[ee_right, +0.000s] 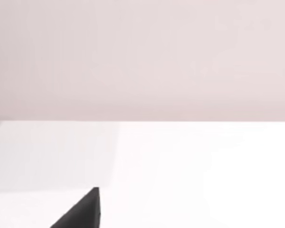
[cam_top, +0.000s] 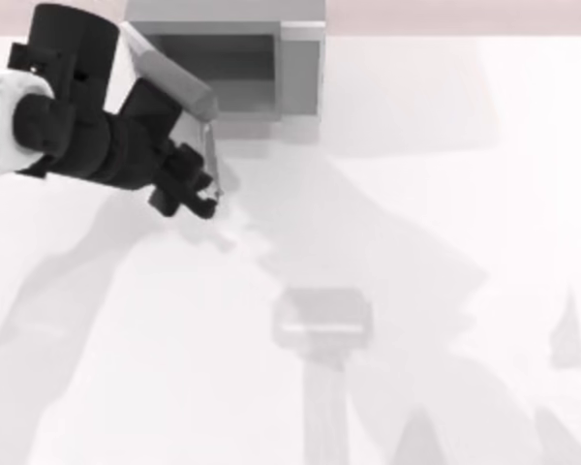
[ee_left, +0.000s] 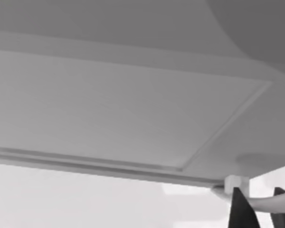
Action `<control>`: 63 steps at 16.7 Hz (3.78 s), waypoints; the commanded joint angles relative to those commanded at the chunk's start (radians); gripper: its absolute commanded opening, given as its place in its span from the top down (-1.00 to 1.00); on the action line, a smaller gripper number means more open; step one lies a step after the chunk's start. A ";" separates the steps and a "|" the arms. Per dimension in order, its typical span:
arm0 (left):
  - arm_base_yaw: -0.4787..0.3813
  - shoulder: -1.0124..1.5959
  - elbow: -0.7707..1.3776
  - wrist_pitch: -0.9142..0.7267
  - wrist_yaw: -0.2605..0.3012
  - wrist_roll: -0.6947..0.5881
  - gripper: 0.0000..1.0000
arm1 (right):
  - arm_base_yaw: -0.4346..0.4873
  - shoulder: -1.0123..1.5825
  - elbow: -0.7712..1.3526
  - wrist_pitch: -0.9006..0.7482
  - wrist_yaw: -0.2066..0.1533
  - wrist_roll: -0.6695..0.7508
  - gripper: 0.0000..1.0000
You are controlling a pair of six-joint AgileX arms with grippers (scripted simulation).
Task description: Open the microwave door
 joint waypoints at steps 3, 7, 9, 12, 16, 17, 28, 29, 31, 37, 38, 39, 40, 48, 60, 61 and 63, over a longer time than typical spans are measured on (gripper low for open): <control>0.000 0.000 0.000 0.000 0.000 0.000 1.00 | 0.000 0.000 0.000 0.000 0.000 0.000 -1.00; 0.000 0.000 0.000 0.000 0.000 0.000 1.00 | 0.000 0.000 0.000 0.000 0.000 0.000 -1.00; 0.000 0.000 0.000 0.000 0.000 0.000 1.00 | 0.000 0.000 0.000 0.000 0.000 0.000 -1.00; -0.007 0.000 -0.003 -0.001 0.006 -0.004 1.00 | 0.000 0.000 0.000 0.000 0.000 0.000 -1.00; 0.009 0.001 -0.002 -0.017 0.026 0.032 1.00 | 0.000 0.000 0.000 0.000 0.000 0.000 -1.00; 0.015 0.000 0.000 -0.021 0.032 0.043 1.00 | 0.000 0.000 0.000 0.000 0.000 0.000 -1.00; 0.041 -0.004 0.002 -0.044 0.064 0.099 1.00 | 0.000 0.000 0.000 0.000 0.000 0.000 -1.00; 0.041 -0.004 0.002 -0.044 0.064 0.099 1.00 | 0.000 0.000 0.000 0.000 0.000 0.000 -1.00; 0.041 -0.004 0.002 -0.044 0.064 0.099 1.00 | 0.000 0.000 0.000 0.000 0.000 0.000 -1.00; 0.041 -0.004 0.002 -0.044 0.064 0.099 1.00 | 0.000 0.000 0.000 0.000 0.000 0.000 -1.00; 0.041 -0.004 0.002 -0.044 0.064 0.099 1.00 | 0.000 0.000 0.000 0.000 0.000 0.000 -1.00; 0.041 -0.004 0.002 -0.044 0.064 0.099 1.00 | 0.000 0.000 0.000 0.000 0.000 0.000 -1.00; 0.041 -0.004 0.002 -0.044 0.064 0.099 1.00 | 0.000 0.000 0.000 0.000 0.000 0.000 -1.00; 0.037 -0.003 -0.002 -0.047 0.071 0.098 1.00 | 0.000 0.000 0.000 0.000 0.000 0.000 -1.00; 0.085 0.000 0.014 -0.101 0.128 0.209 1.00 | 0.000 0.000 0.000 0.000 0.000 0.000 -1.00; 0.085 0.000 0.014 -0.101 0.128 0.209 1.00 | 0.000 0.000 0.000 0.000 0.000 0.000 -1.00; 0.085 0.000 0.014 -0.101 0.128 0.209 1.00 | 0.000 0.000 0.000 0.000 0.000 0.000 -1.00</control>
